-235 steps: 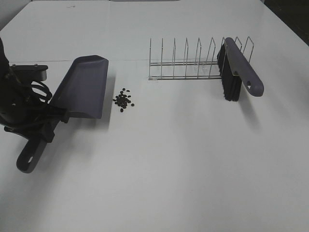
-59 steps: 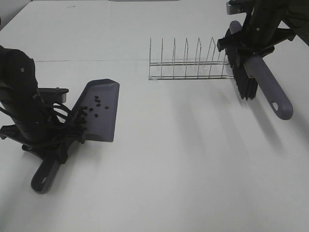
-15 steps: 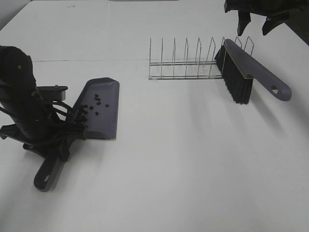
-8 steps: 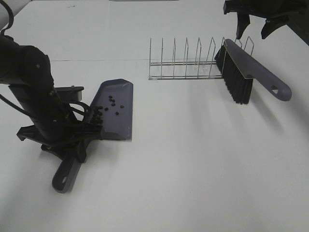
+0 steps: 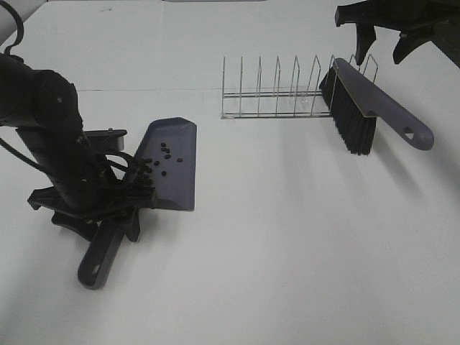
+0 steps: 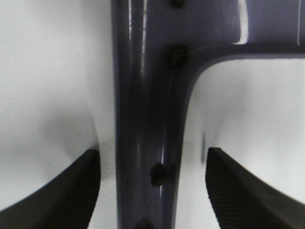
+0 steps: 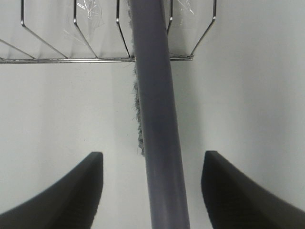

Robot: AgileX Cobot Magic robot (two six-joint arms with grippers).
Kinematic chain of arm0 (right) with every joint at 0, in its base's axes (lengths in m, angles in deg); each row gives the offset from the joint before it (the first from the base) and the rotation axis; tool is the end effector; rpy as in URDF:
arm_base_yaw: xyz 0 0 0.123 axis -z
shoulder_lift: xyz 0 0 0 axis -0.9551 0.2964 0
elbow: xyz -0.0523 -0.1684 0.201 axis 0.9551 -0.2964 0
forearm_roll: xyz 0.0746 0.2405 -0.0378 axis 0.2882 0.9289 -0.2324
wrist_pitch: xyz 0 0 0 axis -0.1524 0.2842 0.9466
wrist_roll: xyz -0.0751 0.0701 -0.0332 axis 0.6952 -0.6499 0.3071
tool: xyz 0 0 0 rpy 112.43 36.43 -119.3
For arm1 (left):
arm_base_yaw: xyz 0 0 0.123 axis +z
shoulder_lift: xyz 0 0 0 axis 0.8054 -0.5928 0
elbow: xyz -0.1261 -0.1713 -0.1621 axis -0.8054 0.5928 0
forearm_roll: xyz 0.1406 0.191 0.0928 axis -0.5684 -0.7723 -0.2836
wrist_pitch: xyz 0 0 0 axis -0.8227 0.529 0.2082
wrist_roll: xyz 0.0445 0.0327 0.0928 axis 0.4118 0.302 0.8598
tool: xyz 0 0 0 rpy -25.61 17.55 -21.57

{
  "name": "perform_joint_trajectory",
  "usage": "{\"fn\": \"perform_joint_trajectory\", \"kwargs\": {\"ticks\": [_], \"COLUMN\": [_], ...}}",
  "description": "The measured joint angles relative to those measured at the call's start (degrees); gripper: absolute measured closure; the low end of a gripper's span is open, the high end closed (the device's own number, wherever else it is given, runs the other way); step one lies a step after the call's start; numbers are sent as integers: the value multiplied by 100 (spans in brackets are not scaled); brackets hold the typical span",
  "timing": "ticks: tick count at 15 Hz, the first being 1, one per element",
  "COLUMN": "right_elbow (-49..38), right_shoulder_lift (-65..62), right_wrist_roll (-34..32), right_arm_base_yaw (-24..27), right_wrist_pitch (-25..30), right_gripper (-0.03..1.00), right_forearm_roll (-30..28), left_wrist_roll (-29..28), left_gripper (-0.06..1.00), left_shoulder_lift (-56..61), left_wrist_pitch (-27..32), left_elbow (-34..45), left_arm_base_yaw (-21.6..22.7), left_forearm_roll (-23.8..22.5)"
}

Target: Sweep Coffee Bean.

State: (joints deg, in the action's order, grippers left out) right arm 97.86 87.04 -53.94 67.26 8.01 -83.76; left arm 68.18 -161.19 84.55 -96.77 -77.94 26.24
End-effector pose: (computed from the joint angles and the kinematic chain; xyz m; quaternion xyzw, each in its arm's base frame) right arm 0.4778 0.0335 0.2175 0.0213 0.9860 -0.0398 0.1602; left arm 0.3037 -0.1551 0.0646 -0.0368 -0.9961 0.0803 0.0048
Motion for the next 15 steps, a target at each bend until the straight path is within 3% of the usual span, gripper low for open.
{"fn": "perform_joint_trajectory", "kwargs": {"ticks": [5,10,12,13,15], "right_elbow": [0,-195,-642,-1312,-2183], "right_shoulder_lift": [-378,-842,-1226,-1719,-2320], "right_wrist_roll": [126,149,275,413,556], "right_arm_base_yaw": [0,0,0,0,0], "right_wrist_pitch": [11,11,11,6,6], "right_gripper": [46,46,46,46,46], "right_forearm_roll": [-6,201,309,384,521], "left_wrist_roll": [17,-23,-34,-34,-40], "left_gripper": [32,32,32,32,32], "left_shoulder_lift": [69,1232,1891,2515,3226], "left_wrist_pitch": [1049,1261,1811,2389,2853], "left_elbow": [-498,-710,-716,-716,-716], "left_arm_base_yaw": [0,0,0,0,0], "left_forearm_roll": [-241,-607,-831,-1037,-1220]}}
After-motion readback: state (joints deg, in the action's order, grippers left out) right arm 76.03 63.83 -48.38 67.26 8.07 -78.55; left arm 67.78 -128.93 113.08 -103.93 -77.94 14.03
